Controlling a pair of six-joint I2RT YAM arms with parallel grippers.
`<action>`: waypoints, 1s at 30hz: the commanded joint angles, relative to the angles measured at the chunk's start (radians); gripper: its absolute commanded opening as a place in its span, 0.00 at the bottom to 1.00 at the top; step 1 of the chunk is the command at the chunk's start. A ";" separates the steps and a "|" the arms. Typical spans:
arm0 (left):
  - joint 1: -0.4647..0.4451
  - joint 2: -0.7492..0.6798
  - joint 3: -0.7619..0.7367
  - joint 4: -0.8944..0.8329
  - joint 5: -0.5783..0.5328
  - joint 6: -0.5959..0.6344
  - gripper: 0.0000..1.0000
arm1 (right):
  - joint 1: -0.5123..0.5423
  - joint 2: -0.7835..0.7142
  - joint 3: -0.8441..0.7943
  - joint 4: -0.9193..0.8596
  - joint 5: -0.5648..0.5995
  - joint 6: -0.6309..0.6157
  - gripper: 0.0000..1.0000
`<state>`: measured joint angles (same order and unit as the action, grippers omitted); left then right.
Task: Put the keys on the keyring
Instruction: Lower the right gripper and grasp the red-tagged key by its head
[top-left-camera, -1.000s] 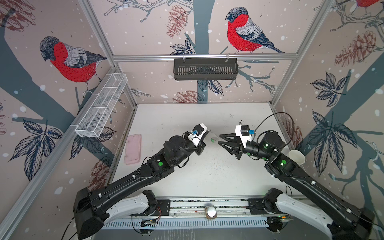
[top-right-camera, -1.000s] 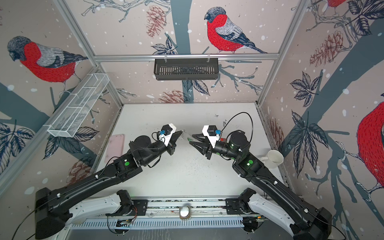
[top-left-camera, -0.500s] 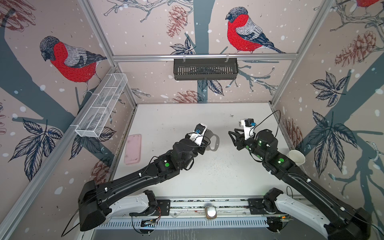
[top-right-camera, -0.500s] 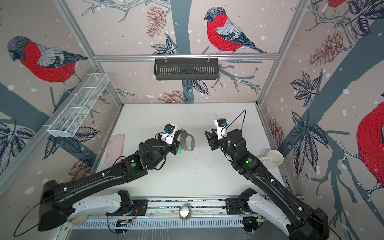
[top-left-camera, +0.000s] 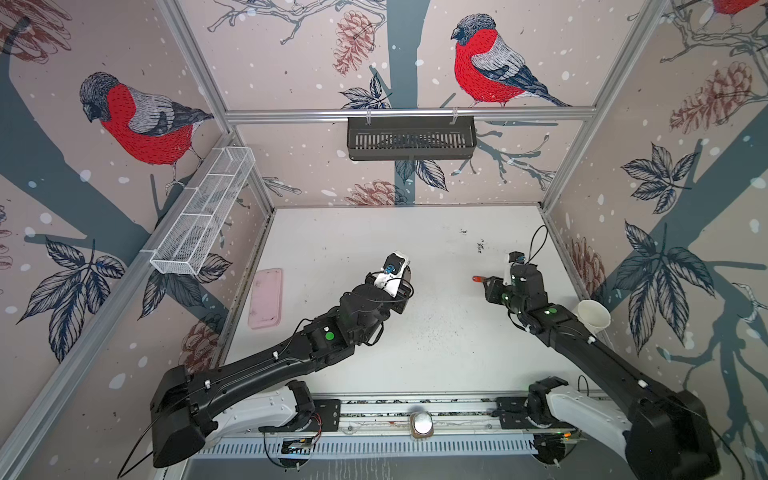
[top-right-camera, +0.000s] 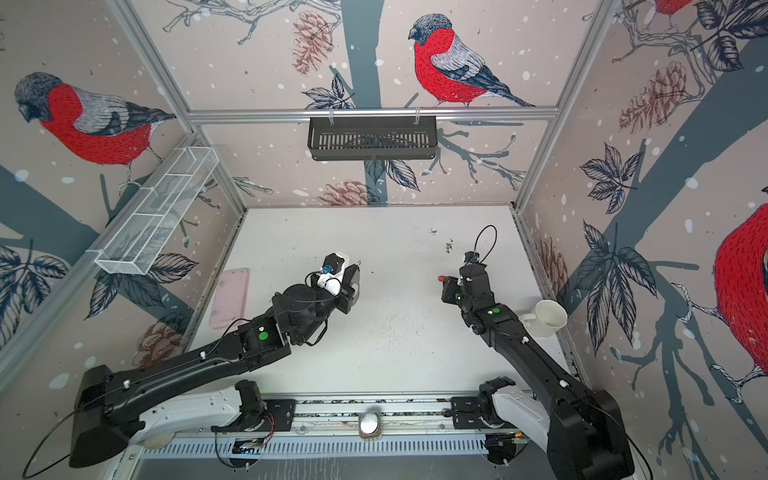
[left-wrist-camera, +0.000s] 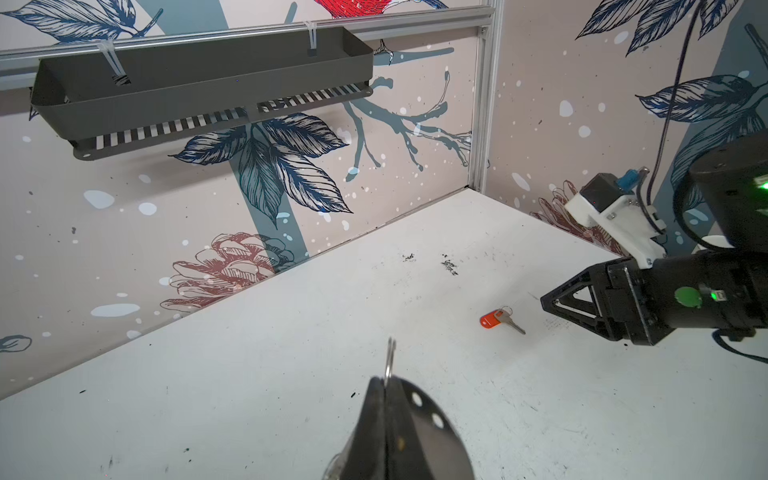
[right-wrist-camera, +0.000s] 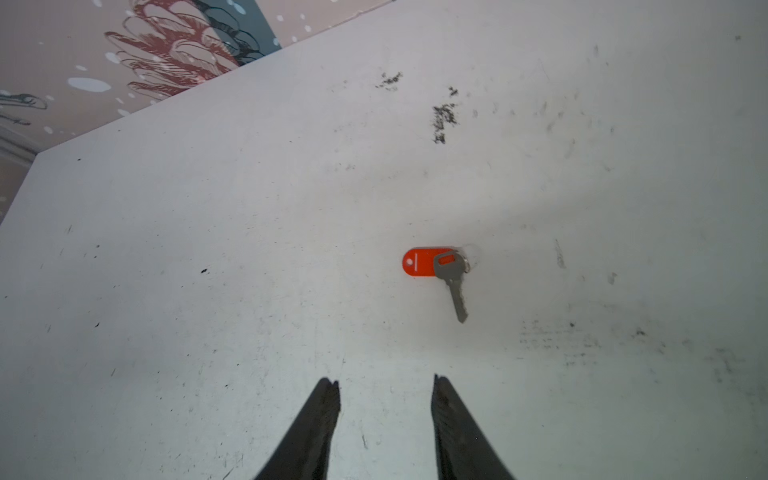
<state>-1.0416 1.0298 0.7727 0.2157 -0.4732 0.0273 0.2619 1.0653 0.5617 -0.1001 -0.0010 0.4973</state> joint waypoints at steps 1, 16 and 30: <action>-0.001 -0.004 -0.001 0.069 -0.004 0.003 0.00 | -0.062 0.051 0.003 0.021 -0.089 0.007 0.39; 0.000 -0.004 -0.013 0.067 0.004 -0.007 0.00 | -0.164 0.372 0.118 0.105 -0.136 -0.101 0.28; 0.000 -0.026 -0.028 0.064 0.005 -0.007 0.00 | -0.170 0.575 0.204 0.150 -0.122 -0.136 0.27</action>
<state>-1.0428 1.0103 0.7475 0.2260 -0.4709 0.0265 0.0929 1.6241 0.7551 0.0135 -0.1299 0.3672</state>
